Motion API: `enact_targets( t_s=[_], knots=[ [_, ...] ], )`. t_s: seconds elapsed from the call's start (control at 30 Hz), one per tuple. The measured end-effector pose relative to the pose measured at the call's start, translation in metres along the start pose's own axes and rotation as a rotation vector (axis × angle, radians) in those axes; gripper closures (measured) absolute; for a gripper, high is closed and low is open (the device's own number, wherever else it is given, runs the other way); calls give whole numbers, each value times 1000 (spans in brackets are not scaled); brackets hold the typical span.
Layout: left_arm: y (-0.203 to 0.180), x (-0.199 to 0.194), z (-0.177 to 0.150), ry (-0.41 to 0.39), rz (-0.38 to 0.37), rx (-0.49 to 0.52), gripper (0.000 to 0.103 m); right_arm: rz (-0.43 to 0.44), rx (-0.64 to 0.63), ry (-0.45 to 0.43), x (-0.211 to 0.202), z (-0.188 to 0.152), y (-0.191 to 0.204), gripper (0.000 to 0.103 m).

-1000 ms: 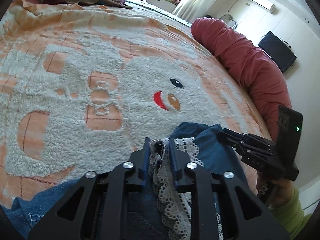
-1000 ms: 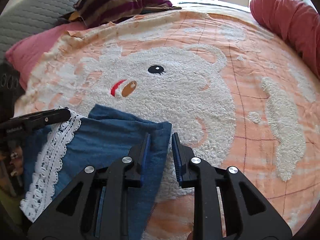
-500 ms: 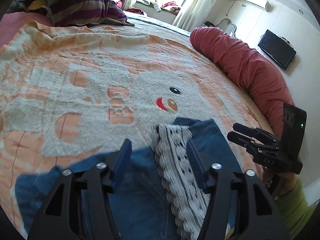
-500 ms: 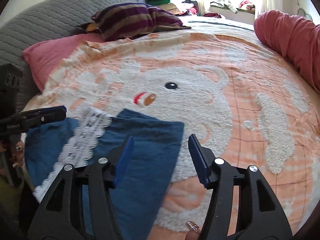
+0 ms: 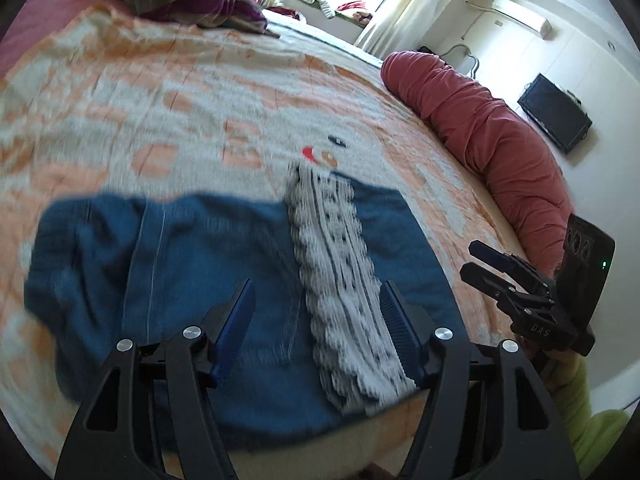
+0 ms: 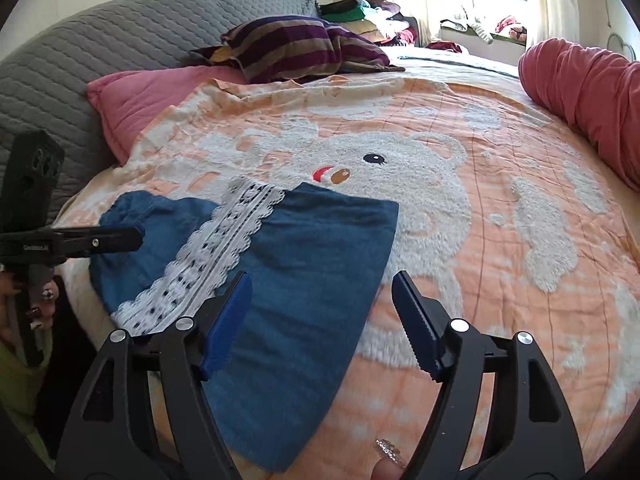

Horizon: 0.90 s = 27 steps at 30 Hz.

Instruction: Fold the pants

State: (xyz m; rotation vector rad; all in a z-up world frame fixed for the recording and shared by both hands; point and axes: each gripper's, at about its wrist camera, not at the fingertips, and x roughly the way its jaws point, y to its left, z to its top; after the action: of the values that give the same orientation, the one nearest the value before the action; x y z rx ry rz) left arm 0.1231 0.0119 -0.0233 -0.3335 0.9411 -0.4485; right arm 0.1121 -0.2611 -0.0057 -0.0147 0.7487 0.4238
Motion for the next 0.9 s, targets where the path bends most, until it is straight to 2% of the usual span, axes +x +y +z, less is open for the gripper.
enact_targets(
  t_s=[0.2, 0.37, 0.47, 0.73, 0.8, 0.83, 0.9],
  knots=[
    [7, -7, -26, 30, -7, -84, 40, 40, -23, -12, -19, -18, 14, 37],
    [-5, -12, -37, 52, -21, -72, 42, 73, -38, -1, -24, -31, 24, 37],
    [-12, -7, -43, 75, -38, -78, 42, 80, -53, 13, -23, -36, 30, 37],
    [-19, 24, -51, 126, 9, -108, 43, 87, -109, 43, -18, -45, 45, 37],
    [-23, 27, -54, 130, 14, -86, 73, 84, -116, 56, -14, -48, 47, 37],
    [-23, 30, -55, 137, 9, -92, 82, 84, -117, 63, -12, -49, 47, 37],
    [-26, 26, -57, 134, 27, -60, 86, 76, -121, 76, -8, -50, 48, 37]
  ],
)
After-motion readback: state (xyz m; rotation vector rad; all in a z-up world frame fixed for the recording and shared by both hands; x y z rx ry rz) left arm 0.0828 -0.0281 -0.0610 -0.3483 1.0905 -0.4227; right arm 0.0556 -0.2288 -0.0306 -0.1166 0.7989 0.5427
